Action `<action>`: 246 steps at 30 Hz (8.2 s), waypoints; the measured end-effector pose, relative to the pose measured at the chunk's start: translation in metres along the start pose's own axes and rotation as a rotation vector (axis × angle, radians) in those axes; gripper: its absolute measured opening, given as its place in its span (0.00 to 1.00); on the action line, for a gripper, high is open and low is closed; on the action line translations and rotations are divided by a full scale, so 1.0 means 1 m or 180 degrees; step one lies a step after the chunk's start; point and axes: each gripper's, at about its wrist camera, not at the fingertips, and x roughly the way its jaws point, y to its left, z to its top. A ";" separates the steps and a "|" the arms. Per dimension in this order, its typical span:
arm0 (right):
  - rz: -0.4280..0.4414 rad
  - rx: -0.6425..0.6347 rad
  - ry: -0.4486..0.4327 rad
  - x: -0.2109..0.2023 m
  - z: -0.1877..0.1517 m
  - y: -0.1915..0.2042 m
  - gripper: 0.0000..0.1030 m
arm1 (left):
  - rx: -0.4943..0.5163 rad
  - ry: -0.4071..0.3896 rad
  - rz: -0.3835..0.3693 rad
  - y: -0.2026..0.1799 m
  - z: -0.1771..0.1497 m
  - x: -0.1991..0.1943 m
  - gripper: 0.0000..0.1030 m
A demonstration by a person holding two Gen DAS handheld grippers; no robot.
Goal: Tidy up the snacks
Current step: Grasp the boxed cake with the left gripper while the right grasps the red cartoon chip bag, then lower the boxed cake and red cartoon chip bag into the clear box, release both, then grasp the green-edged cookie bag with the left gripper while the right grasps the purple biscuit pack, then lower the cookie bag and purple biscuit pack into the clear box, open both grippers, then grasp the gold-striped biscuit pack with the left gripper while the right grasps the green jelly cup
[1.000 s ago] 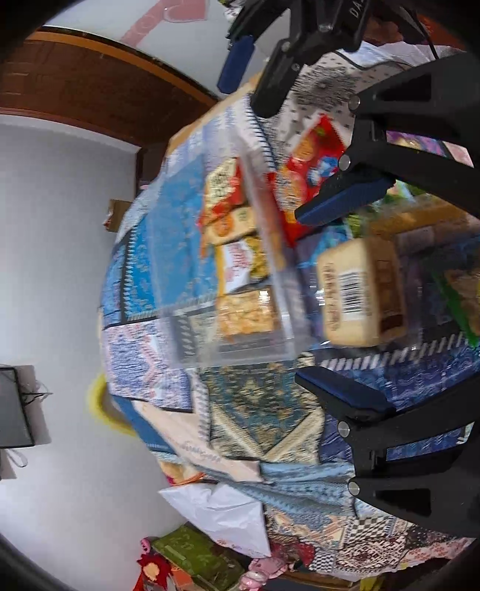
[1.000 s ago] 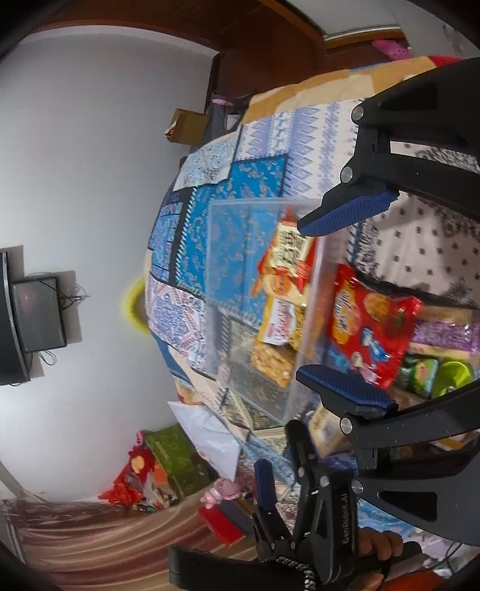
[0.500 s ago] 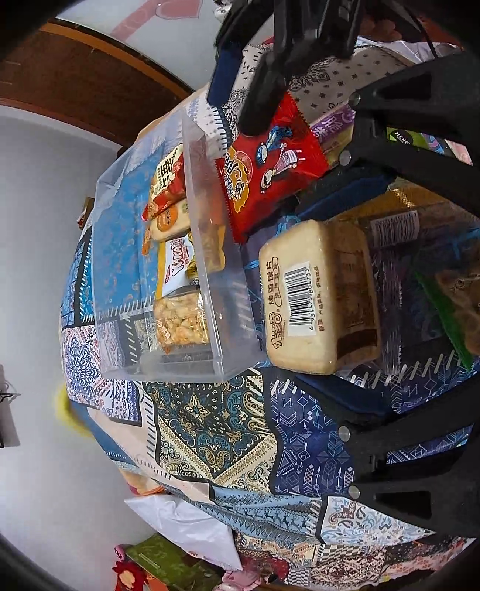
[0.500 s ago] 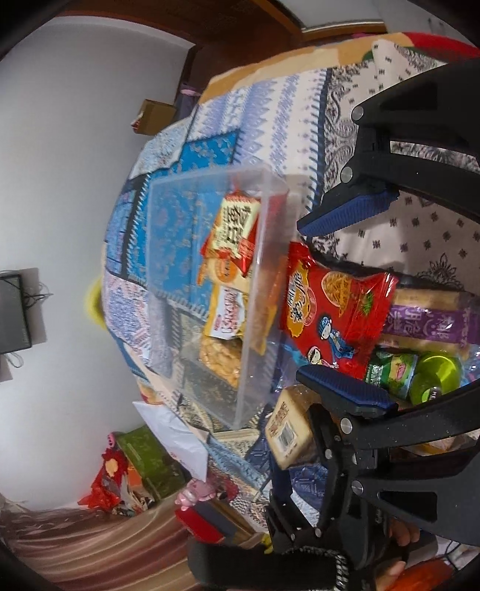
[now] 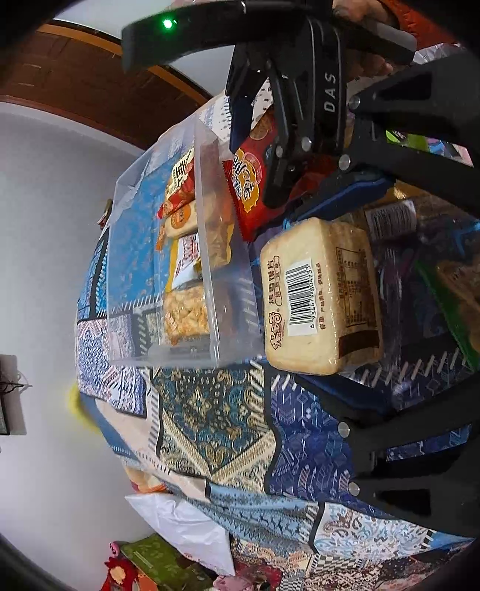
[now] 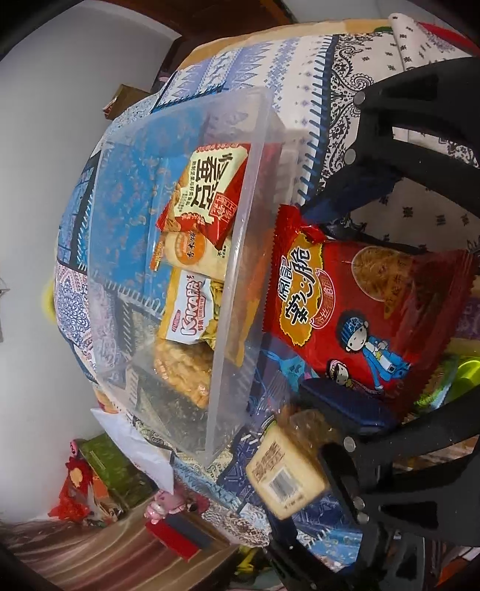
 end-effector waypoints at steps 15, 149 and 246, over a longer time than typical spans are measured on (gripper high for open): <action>0.0055 0.0059 -0.0010 0.001 -0.010 -0.002 0.65 | -0.0110 -0.0181 0.0019 0.010 0.005 -0.022 0.76; -0.0102 0.0171 -0.0470 -0.074 -0.073 -0.004 0.41 | -0.0358 -0.0054 0.0083 0.008 -0.052 -0.058 0.45; 0.0268 0.0232 -0.0487 -0.075 -0.060 0.017 0.56 | -0.0118 0.0180 0.0020 -0.007 -0.033 -0.043 0.71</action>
